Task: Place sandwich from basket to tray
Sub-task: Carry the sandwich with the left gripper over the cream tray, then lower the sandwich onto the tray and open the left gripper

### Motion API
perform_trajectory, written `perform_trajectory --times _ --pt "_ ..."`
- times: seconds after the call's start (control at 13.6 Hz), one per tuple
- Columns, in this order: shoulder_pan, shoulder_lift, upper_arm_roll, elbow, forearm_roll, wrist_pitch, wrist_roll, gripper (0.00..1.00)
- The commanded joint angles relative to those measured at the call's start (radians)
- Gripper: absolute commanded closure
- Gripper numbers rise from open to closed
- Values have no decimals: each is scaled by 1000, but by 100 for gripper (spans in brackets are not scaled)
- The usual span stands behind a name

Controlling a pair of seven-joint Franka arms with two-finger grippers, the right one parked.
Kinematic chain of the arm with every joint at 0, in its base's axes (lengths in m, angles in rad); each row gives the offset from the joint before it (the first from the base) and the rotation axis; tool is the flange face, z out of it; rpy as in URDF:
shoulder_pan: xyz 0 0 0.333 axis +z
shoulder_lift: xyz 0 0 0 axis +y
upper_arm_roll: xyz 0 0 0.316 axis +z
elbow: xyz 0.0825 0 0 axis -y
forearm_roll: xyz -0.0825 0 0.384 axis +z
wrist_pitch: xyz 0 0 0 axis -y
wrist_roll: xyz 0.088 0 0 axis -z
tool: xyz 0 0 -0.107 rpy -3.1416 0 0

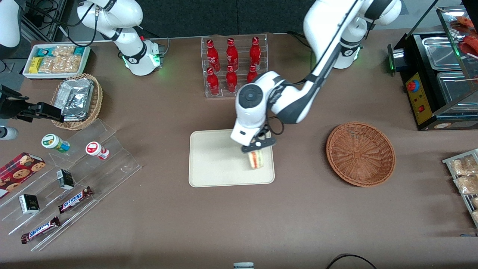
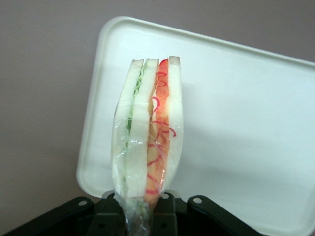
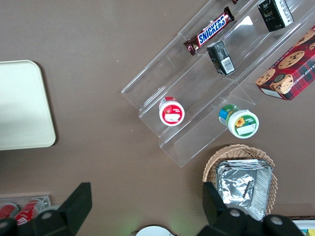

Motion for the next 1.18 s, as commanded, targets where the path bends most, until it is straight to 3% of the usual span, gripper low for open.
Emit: perform_trajectory --times 0.0,0.3,0.96,1.11 --pt "-49 81 13 107 45 6 -3 100" --pt "-62 128 11 111 96 66 9 100" --pt "-54 171 13 104 107 65 122 99" --pt "-51 171 15 104 96 65 118 12"
